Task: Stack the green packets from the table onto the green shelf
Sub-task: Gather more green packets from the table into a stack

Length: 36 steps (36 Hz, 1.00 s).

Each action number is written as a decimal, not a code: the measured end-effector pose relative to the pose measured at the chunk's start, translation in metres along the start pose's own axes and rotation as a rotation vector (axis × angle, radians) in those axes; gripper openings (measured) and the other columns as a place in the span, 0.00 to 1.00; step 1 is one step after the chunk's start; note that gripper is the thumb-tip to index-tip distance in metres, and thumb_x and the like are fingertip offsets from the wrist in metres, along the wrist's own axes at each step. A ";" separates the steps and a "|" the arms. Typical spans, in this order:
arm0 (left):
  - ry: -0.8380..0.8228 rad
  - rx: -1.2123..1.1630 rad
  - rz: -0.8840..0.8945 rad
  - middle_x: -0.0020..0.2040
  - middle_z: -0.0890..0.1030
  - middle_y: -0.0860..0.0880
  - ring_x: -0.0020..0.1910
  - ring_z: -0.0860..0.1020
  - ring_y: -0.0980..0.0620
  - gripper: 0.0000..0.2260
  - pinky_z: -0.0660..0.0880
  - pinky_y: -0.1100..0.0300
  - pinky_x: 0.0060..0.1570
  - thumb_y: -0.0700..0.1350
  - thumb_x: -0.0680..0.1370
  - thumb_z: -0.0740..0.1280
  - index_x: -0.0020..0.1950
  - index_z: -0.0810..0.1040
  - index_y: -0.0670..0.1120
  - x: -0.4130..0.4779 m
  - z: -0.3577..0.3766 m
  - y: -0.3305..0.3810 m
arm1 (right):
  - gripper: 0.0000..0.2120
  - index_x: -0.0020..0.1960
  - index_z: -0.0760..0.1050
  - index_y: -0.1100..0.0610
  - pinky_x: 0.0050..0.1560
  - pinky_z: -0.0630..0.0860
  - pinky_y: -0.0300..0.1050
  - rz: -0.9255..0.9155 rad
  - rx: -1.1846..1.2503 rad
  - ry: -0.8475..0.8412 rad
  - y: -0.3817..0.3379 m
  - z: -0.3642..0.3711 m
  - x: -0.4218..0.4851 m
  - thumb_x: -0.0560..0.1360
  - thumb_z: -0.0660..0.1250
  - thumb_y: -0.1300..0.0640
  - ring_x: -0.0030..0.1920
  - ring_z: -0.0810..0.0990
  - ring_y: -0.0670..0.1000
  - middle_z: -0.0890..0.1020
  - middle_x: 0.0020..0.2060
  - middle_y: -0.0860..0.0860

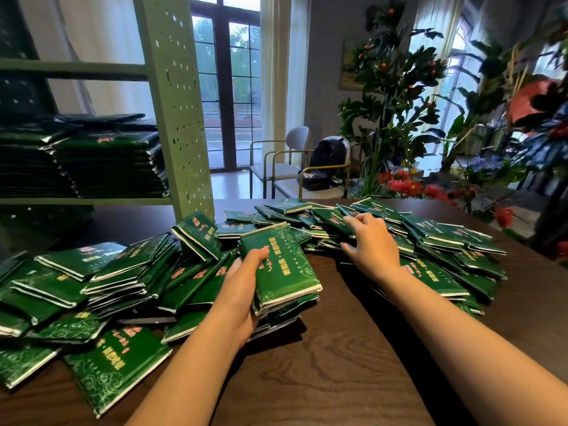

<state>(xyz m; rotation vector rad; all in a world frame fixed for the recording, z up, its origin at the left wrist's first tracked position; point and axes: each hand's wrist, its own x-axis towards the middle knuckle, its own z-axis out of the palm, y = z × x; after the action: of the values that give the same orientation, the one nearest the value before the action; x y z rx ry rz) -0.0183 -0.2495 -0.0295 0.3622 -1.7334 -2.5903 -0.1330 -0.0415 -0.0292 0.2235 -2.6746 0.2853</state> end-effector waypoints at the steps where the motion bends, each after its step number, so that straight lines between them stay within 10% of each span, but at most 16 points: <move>1: -0.008 -0.007 -0.003 0.53 0.84 0.41 0.56 0.81 0.40 0.17 0.73 0.39 0.63 0.50 0.77 0.67 0.63 0.77 0.44 0.000 0.000 0.000 | 0.24 0.70 0.68 0.55 0.53 0.74 0.50 -0.006 -0.018 0.006 0.001 0.001 0.002 0.77 0.66 0.52 0.63 0.67 0.56 0.71 0.63 0.53; 11: 0.024 -0.021 -0.029 0.59 0.80 0.37 0.58 0.79 0.38 0.16 0.75 0.40 0.59 0.42 0.78 0.65 0.65 0.73 0.40 -0.003 0.003 0.003 | 0.03 0.42 0.81 0.59 0.32 0.70 0.45 -0.282 0.055 0.416 -0.001 -0.003 0.003 0.70 0.74 0.61 0.37 0.75 0.58 0.82 0.36 0.54; 17: 0.037 0.007 0.008 0.55 0.82 0.39 0.50 0.81 0.42 0.11 0.79 0.49 0.46 0.35 0.79 0.63 0.62 0.75 0.38 -0.002 0.004 0.001 | 0.07 0.44 0.80 0.60 0.34 0.74 0.46 -0.394 0.293 0.515 -0.027 -0.019 -0.014 0.73 0.66 0.57 0.36 0.78 0.56 0.81 0.37 0.53; 25: 0.040 0.049 0.052 0.55 0.79 0.40 0.52 0.78 0.45 0.09 0.77 0.49 0.54 0.36 0.79 0.63 0.59 0.74 0.39 -0.001 0.007 -0.002 | 0.10 0.48 0.82 0.63 0.36 0.75 0.50 -0.576 0.522 0.562 -0.051 -0.036 -0.056 0.73 0.65 0.59 0.39 0.77 0.55 0.80 0.39 0.55; 31: 0.097 0.010 0.036 0.75 0.65 0.41 0.73 0.65 0.43 0.44 0.63 0.42 0.71 0.54 0.62 0.72 0.75 0.63 0.42 0.024 -0.001 -0.017 | 0.11 0.51 0.83 0.59 0.42 0.74 0.50 -0.743 0.406 0.451 -0.061 -0.032 -0.073 0.72 0.67 0.57 0.44 0.76 0.54 0.80 0.44 0.54; 36: -0.047 -0.108 -0.028 0.50 0.83 0.39 0.46 0.82 0.45 0.21 0.79 0.53 0.44 0.52 0.83 0.53 0.55 0.79 0.40 0.001 0.007 -0.001 | 0.12 0.52 0.82 0.56 0.43 0.74 0.50 -0.821 0.332 0.376 -0.069 -0.031 -0.083 0.73 0.65 0.53 0.48 0.75 0.52 0.81 0.47 0.51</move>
<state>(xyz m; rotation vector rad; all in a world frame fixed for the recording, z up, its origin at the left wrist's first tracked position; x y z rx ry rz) -0.0206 -0.2425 -0.0279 0.3278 -1.6046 -2.7190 -0.0324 -0.0913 -0.0272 1.1902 -1.9478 0.4396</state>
